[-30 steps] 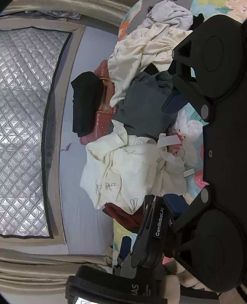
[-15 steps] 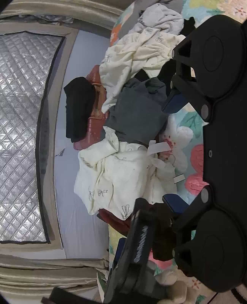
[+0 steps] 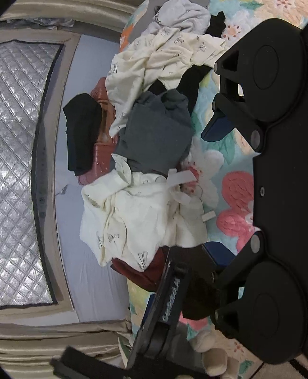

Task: Fold clothes
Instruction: 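Reach both grippers toward the cream bow-print garment in the clothes pile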

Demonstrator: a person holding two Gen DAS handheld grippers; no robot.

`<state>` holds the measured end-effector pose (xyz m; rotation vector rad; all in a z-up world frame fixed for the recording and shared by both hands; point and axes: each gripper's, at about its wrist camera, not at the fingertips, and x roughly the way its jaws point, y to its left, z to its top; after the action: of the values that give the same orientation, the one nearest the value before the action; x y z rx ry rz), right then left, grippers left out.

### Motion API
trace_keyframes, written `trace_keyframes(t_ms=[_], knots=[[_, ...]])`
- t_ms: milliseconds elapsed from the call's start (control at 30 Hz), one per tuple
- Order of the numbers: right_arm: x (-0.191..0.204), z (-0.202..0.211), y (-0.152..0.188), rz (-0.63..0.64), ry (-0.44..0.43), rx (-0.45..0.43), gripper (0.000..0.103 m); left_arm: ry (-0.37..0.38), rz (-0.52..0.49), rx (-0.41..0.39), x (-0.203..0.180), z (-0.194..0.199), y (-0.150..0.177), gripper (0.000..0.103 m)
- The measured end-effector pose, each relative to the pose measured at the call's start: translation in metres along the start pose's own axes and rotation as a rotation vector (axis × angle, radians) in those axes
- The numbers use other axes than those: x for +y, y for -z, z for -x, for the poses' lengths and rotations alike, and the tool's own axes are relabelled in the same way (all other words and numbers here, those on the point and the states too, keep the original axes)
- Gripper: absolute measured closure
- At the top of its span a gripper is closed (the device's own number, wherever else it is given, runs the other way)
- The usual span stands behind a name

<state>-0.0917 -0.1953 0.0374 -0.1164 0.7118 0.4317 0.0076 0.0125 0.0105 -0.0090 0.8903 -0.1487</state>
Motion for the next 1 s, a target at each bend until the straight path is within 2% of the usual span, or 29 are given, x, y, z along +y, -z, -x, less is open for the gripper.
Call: trace_keyframes(t_ms=[100, 133, 233, 333, 433, 600, 667, 767, 833, 900, 1000], knots=[[0.004, 0.000, 0.001, 0.023, 0.009, -0.001, 0.009, 0.033, 0.025, 0.037, 0.003, -0.004, -0.003, 0.000], [0.004, 0.000, 0.001, 0.025, 0.009, 0.000, 0.009, 0.034, 0.016, 0.027, 0.003, -0.003, -0.003, 0.000], [0.002, -0.001, 0.000, 0.016, 0.008, 0.007, 0.009, -0.029, -0.089, -0.029, -0.002, -0.002, 0.001, 0.000], [0.000, -0.005, 0.000, 0.001, 0.007, 0.015, 0.009, -0.051, -0.104, -0.046, -0.002, -0.005, 0.001, 0.000], [-0.003, -0.010, 0.001, -0.014, -0.002, 0.021, 0.009, -0.037, -0.056, -0.071, 0.007, -0.006, -0.003, 0.000], [-0.008, -0.021, -0.002, -0.075, -0.050, -0.003, 0.009, -0.132, -0.018, -0.160, 0.024, -0.005, -0.008, 0.002], [-0.009, -0.028, -0.003, -0.094, -0.066, -0.021, 0.009, -0.109, 0.038, -0.173, 0.037, -0.009, -0.008, 0.004], [-0.012, -0.040, -0.004, -0.116, -0.096, -0.046, 0.009, 0.044, 0.177, -0.183, 0.065, -0.018, -0.008, 0.013], [-0.015, -0.049, -0.005, -0.136, -0.123, -0.061, 0.009, 0.037, 0.197, -0.195, 0.071, -0.023, -0.008, 0.018], [-0.016, -0.058, -0.007, -0.134, -0.143, -0.069, 0.009, -0.011, 0.153, -0.217, 0.067, -0.027, -0.009, 0.018], [-0.015, -0.074, -0.015, -0.081, -0.156, -0.070, 0.009, 0.001, 0.095, -0.214, 0.059, -0.038, -0.018, 0.018]])
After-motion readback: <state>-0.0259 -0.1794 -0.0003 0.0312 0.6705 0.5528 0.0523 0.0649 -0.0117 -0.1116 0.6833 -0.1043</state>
